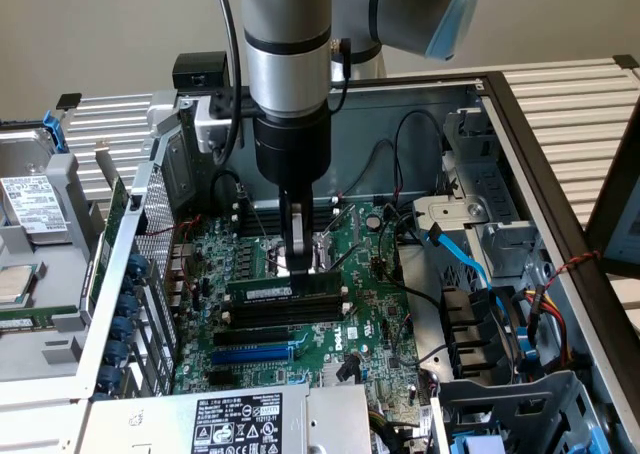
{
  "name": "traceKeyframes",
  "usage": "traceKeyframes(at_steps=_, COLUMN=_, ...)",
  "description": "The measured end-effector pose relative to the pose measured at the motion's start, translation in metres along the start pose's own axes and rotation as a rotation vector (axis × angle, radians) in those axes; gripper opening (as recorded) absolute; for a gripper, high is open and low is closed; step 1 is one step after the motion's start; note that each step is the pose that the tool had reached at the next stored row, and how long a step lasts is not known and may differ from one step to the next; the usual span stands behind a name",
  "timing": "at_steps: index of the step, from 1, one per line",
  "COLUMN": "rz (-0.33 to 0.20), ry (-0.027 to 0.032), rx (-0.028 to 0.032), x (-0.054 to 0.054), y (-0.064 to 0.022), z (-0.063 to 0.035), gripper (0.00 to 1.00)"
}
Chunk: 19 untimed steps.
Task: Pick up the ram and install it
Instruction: 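Insert the ram into the slot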
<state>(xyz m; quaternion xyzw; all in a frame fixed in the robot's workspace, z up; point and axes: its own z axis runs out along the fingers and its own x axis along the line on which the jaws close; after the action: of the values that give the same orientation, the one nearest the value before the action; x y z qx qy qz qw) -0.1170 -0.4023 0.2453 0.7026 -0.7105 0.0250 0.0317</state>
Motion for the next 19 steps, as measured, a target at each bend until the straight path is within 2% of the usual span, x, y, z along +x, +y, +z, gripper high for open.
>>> traceKeyframes(at_steps=19, rz=0.014, ry=-0.0001, rx=-0.0012, x=-0.0006, y=0.0003, z=0.0066, gripper=0.13)
